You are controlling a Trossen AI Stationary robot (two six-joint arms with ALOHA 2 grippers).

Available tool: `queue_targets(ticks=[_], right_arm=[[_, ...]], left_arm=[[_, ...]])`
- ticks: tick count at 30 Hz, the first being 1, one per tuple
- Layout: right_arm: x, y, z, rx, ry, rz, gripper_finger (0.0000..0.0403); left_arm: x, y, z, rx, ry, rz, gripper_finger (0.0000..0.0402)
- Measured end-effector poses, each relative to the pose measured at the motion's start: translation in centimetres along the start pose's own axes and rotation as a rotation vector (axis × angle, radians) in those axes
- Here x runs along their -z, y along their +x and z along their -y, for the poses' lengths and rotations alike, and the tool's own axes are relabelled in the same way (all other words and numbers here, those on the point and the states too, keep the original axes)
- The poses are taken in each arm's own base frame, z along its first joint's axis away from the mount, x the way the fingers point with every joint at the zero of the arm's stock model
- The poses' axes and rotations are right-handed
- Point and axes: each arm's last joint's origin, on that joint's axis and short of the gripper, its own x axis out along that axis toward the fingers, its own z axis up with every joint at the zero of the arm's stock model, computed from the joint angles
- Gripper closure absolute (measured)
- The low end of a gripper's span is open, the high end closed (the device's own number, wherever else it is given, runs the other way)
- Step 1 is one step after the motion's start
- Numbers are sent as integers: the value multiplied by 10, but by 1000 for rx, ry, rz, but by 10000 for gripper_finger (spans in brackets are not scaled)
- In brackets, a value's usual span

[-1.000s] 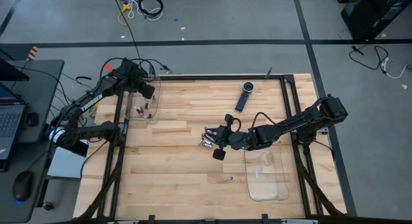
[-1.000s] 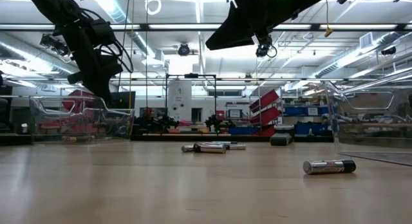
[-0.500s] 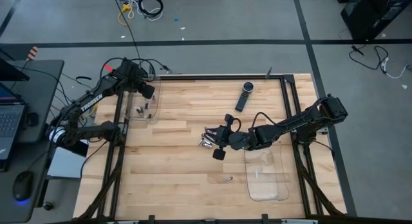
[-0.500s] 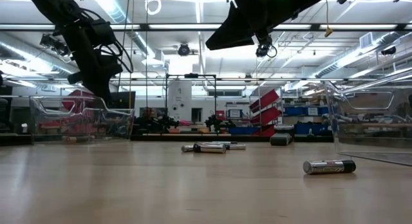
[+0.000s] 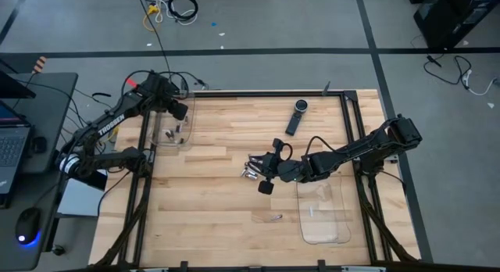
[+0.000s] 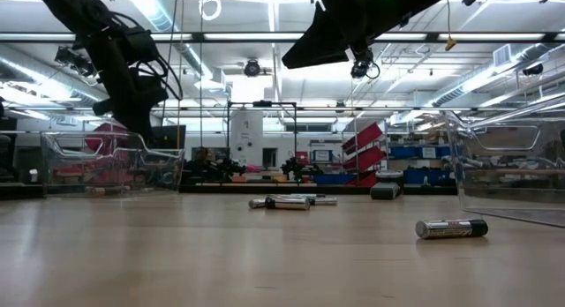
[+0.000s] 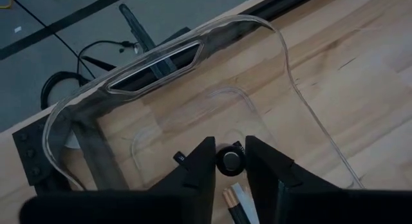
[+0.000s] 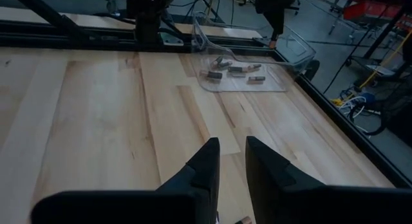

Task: Sort batteries
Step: Put the bottom black battery into the top transparent bin, then put the black battery into the top transparent bin

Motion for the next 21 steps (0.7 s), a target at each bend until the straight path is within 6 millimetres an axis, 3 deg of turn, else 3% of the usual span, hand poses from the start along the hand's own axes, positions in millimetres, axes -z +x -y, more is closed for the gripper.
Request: queue_targets(ticks=[12, 21], right_arm=[[0, 0, 0, 0, 8, 0, 341], [0, 0, 1, 2, 27, 0, 341]], left_arm=[[12, 18, 0, -8, 0, 51, 291], [2, 7, 0, -8, -2, 100, 291]])
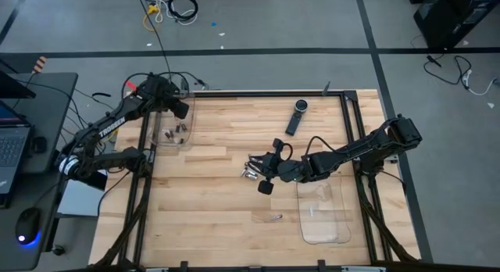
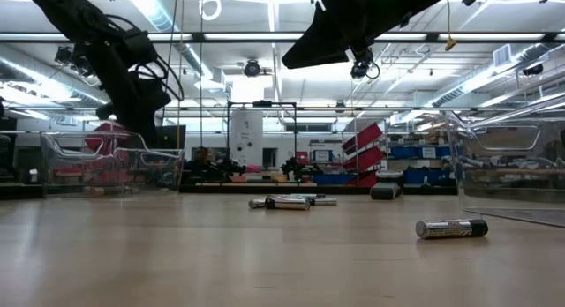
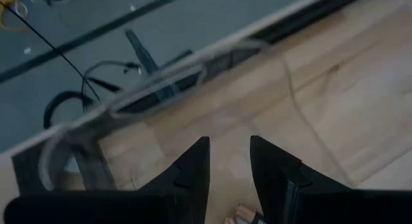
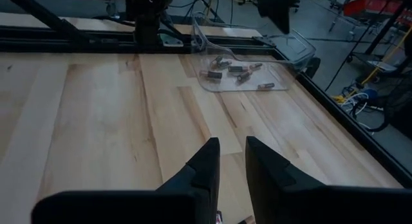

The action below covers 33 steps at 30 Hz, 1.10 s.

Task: Sort batteries
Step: Put the black battery into the top transparent bin

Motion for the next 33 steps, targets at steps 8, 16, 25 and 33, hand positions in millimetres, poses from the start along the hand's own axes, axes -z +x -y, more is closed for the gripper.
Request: queue_targets(ticks=[8, 16, 25, 33], right_arm=[[-2, 8, 13, 38, 71, 7, 341], [-4, 23, 39, 81, 194, 0, 341], [-4, 41, 44, 72, 245, -31, 341], [-27, 71, 38, 129, 233, -224, 341]], left_arm=[[-14, -41, 13, 180, 64, 206, 291], [-12, -81, 52, 512, 234, 397, 291], [7, -95, 80, 550, 265, 544, 291], [14, -101, 84, 480, 253, 585, 291]])
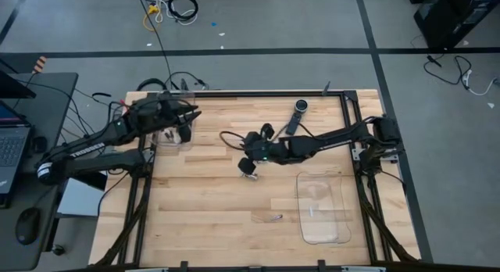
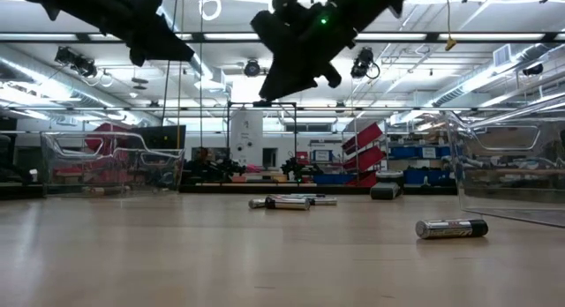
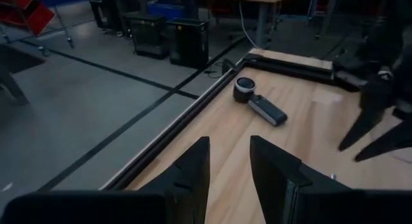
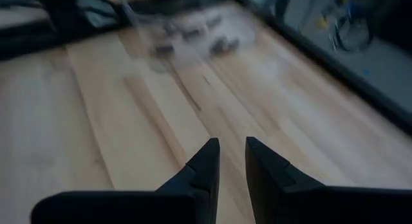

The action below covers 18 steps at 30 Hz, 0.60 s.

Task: Sort batteries
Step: Put the black battery into the top transparent bin

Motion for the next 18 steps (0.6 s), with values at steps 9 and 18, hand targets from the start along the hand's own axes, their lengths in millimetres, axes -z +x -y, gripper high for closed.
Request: queue_targets(ticks=[9, 18], right_arm=[[-5, 35, 8, 31, 193, -293, 341], [20, 74, 15, 4, 246, -490, 340]], left_arm=[[1, -1, 1, -1, 3, -13, 291], [6, -1, 1, -5, 6, -61, 291]])
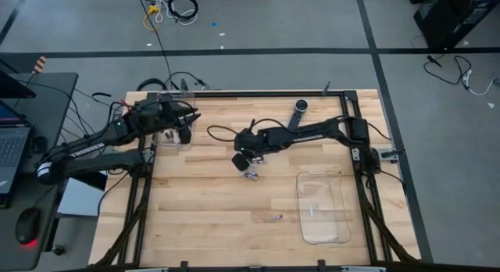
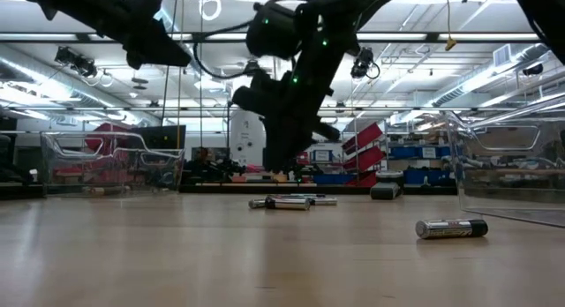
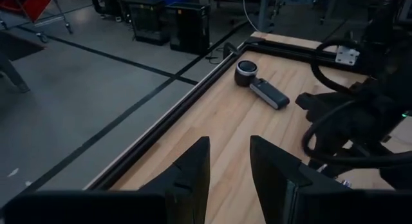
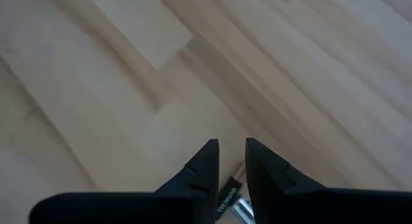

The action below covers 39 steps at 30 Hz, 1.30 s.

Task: Sort batteries
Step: Put the black battery into the top transparent bin

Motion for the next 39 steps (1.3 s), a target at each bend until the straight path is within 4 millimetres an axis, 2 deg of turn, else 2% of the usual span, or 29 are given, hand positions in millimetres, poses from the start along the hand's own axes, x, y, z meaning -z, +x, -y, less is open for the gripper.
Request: queue_targets(ticks=[19, 39], right_arm=[[8, 3, 4, 96, 6, 25, 286], [24, 16, 5, 75, -3, 39, 283]], left_arm=[[-1, 0, 0, 0, 4, 11, 291], [-1, 0, 0, 0, 4, 8, 291]])
